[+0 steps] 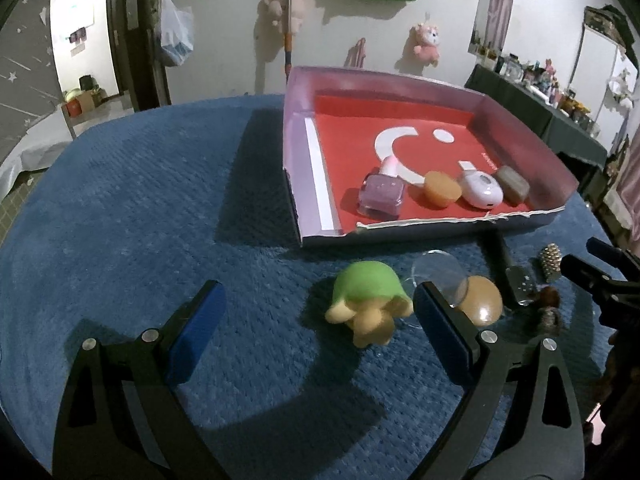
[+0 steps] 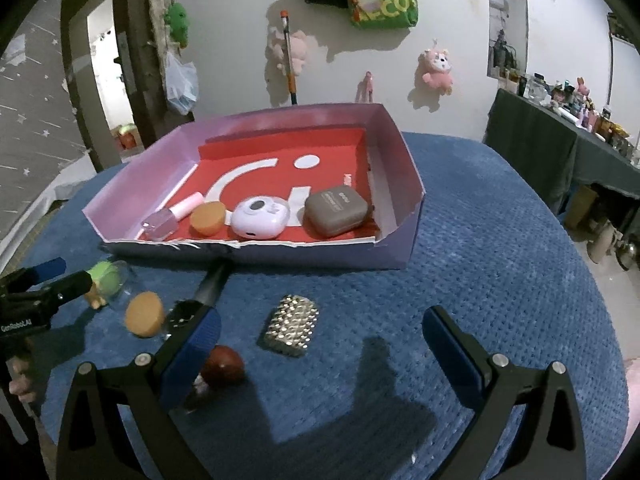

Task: Organize rigid objects
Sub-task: 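Move the left tool to the green turtle toy while the right approaches the silver studded roller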

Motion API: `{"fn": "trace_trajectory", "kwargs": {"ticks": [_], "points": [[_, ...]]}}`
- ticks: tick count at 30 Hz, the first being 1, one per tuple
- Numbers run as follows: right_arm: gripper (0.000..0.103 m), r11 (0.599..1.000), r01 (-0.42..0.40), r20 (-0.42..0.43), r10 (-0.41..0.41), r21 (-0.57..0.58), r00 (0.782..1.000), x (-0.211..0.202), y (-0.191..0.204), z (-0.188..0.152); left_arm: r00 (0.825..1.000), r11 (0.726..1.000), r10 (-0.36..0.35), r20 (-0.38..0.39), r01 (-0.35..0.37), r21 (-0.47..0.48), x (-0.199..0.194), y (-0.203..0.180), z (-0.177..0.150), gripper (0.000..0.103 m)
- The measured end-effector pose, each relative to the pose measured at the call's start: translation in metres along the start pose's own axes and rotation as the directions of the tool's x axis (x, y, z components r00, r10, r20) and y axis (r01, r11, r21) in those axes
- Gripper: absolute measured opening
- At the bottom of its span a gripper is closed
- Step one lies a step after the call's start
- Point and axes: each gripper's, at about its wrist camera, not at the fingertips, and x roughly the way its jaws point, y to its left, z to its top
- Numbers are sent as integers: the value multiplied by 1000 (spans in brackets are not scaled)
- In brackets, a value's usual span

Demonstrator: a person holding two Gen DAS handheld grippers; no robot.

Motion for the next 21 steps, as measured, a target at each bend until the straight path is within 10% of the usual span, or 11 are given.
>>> {"fn": "trace_trajectory", "kwargs": {"ticks": [21], "points": [[103,999,-30,-130,32,18,991,32,-6,2,998,998,-23,-50,25,51,16,-10,0,97]]}}
